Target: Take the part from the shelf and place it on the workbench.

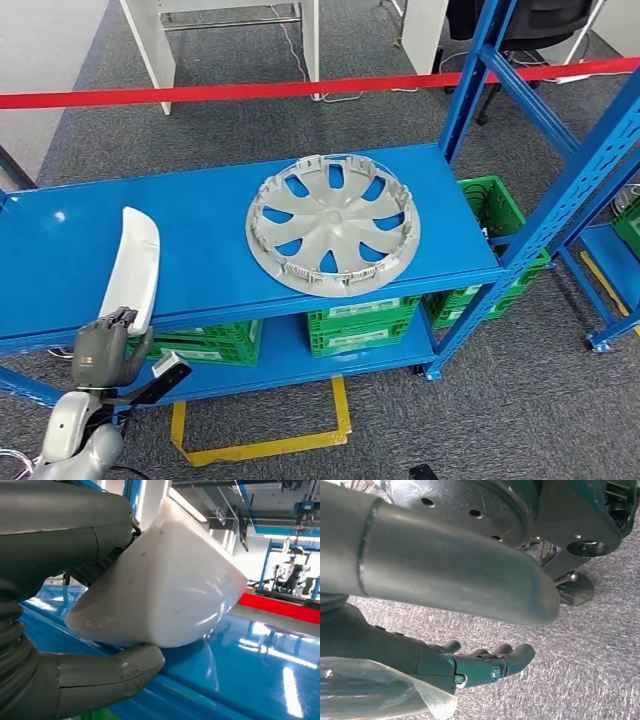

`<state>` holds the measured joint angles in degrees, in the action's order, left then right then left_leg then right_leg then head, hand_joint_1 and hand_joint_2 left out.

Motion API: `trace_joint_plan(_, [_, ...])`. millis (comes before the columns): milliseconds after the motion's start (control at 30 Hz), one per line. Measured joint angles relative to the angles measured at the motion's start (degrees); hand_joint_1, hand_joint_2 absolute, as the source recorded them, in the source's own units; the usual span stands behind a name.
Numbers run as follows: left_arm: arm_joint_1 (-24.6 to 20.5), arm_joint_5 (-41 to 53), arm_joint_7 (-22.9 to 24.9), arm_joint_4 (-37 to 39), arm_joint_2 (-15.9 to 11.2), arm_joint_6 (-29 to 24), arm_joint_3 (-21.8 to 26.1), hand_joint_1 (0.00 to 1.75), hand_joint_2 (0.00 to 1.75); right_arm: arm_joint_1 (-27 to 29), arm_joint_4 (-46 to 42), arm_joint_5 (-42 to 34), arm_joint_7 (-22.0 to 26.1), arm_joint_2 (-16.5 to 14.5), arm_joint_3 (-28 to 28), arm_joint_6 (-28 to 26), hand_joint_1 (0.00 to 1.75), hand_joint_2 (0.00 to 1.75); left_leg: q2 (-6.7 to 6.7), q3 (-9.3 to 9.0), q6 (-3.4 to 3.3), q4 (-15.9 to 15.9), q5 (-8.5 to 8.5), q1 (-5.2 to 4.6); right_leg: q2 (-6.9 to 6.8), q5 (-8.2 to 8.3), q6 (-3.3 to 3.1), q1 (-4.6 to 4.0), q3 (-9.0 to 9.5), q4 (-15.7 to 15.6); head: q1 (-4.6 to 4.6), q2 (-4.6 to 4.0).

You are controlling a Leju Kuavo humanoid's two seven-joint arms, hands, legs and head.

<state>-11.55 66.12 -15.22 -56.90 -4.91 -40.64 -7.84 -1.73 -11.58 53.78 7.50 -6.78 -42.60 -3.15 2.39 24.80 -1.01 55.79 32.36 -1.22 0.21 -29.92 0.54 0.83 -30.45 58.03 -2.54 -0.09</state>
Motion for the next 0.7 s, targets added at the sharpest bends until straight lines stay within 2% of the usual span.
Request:
trace_joint_plan(167, [1.1, -1.9, -6.0, -3.8, 1.5, 0.0, 4.2, 1.75, 1.75, 0.0, 0.0, 0.3, 0.1, 0.0, -0.4, -0.3, 0.00, 0.00, 0.00, -0.04, 0.00, 0.0, 0.00, 0.00, -0.01, 0.00, 0.00, -0.01, -0.01, 0.0, 0.01, 0.00])
trace_joint_plan(300, [2.1, -1.3, -12.9, -10.5, 4.3, 0.0, 9.4, 1.75, 1.75, 0.0, 0.0, 0.5, 0.2, 0.0, -0.8, -0.4, 0.00, 0.00, 0.00, -0.03, 0.00, 0.0, 0.00, 0.00, 0.00, 0.00, 0.00, -0.01, -0.01, 0.0, 0.01, 0.00])
trace_joint_plan(367, [2.4, -0.9, -14.2, -13.3, 5.5, 0.0, 11.5, 1.75, 1.75, 0.0, 0.1, 0.5, 0.2, 0.0, -0.9, -0.5, 0.00, 0.00, 0.00, -0.02, 0.00, 0.0, 0.00, -0.01, 0.01, 0.00, 0.00, 0.00, -0.01, 0.0, 0.00, 0.00])
trace_joint_plan(433, [2.9, -0.4, -15.3, -15.8, 6.7, 0.0, 13.1, 1.75, 1.75, -0.1, 0.1, 0.5, 0.3, -0.1, -1.0, -0.5, 0.00, 0.00, -0.01, -0.02, 0.00, 0.0, 0.00, -0.01, 0.02, 0.00, 0.00, 0.00, -0.01, 0.0, 0.00, 0.00])
trace_joint_plan(567, [4.2, 0.4, -20.7, -22.5, 9.7, 0.0, 16.0, 1.75, 1.75, -0.1, 0.1, 0.5, 0.4, -0.2, -1.2, -0.5, 0.00, 0.00, -0.01, -0.02, 0.00, 0.0, 0.00, -0.02, 0.00, 0.00, 0.00, 0.00, -0.02, 0.0, 0.00, 0.00])
trace_joint_plan(700, [5.2, 0.9, -23.8, -29.7, 12.3, 0.0, 16.9, 1.75, 1.75, -0.1, 0.1, 0.5, 0.4, -0.2, -1.7, -0.5, 0.00, 0.00, -0.01, -0.02, 0.00, 0.0, 0.00, -0.02, 0.01, 0.00, 0.00, 0.01, -0.02, 0.0, 0.00, 0.00])
